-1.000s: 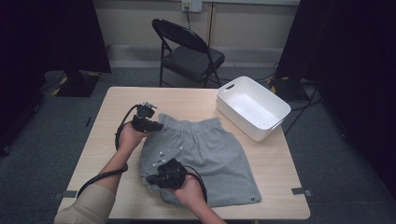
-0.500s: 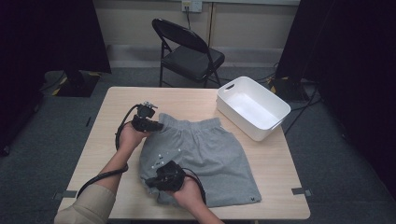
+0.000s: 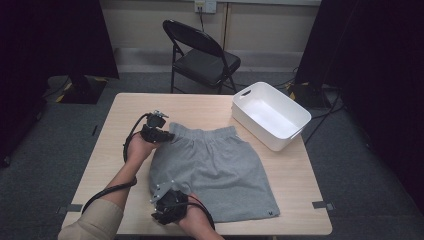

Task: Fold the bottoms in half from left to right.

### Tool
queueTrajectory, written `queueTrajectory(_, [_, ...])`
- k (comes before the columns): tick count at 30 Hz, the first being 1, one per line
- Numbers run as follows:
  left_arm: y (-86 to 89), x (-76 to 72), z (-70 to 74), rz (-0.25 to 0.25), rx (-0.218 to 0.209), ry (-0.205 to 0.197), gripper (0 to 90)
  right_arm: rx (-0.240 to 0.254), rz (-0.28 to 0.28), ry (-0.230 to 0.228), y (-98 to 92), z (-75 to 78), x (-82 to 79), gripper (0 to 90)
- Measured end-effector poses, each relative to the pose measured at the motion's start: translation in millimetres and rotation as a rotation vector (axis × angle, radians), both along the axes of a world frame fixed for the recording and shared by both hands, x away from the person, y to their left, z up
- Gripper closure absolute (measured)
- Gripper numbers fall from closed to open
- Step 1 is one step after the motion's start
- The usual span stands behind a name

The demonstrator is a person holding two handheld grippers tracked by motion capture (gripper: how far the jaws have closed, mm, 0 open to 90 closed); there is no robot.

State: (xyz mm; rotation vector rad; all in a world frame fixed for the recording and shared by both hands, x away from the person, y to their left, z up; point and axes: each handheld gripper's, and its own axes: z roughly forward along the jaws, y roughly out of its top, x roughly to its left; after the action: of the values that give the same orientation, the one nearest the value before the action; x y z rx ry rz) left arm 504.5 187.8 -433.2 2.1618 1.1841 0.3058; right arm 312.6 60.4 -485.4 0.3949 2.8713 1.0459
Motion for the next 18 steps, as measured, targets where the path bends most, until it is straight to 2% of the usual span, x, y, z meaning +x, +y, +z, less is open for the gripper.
queueTrajectory(1, [0.4,-0.2,-0.6,0.002,-0.003,0.003,79.6,-0.007,0.004,-0.016,0.1,0.3,-0.8,63.0])
queueTrajectory(3, [0.9,-0.9,-2.1,0.004,-0.004,0.004,79.7,-0.001,-0.002,-0.010,-1.7,0.3,1.4,75.1])
queueTrajectory(5, [1.5,-1.6,-3.4,0.004,-0.006,0.004,79.7,0.004,-0.012,0.004,-3.9,0.1,4.9,83.0])
queueTrajectory(9, [2.4,-1.6,-3.6,0.010,-0.016,0.008,79.7,0.015,-0.045,0.050,-5.0,0.0,8.9,85.9])
queueTrajectory(12, [2.9,-1.2,-0.1,-0.005,-0.008,0.009,79.6,0.037,-0.053,0.089,-6.8,-0.4,11.7,86.3])
queueTrajectory(15, [2.5,-0.8,3.2,-0.013,-0.006,0.002,79.6,0.088,-0.060,0.131,-9.2,1.5,12.3,86.5])
queueTrajectory(18, [3.5,0.2,5.8,-0.013,0.000,-0.001,79.7,0.134,-0.058,0.136,-9.9,12.6,12.5,86.5])
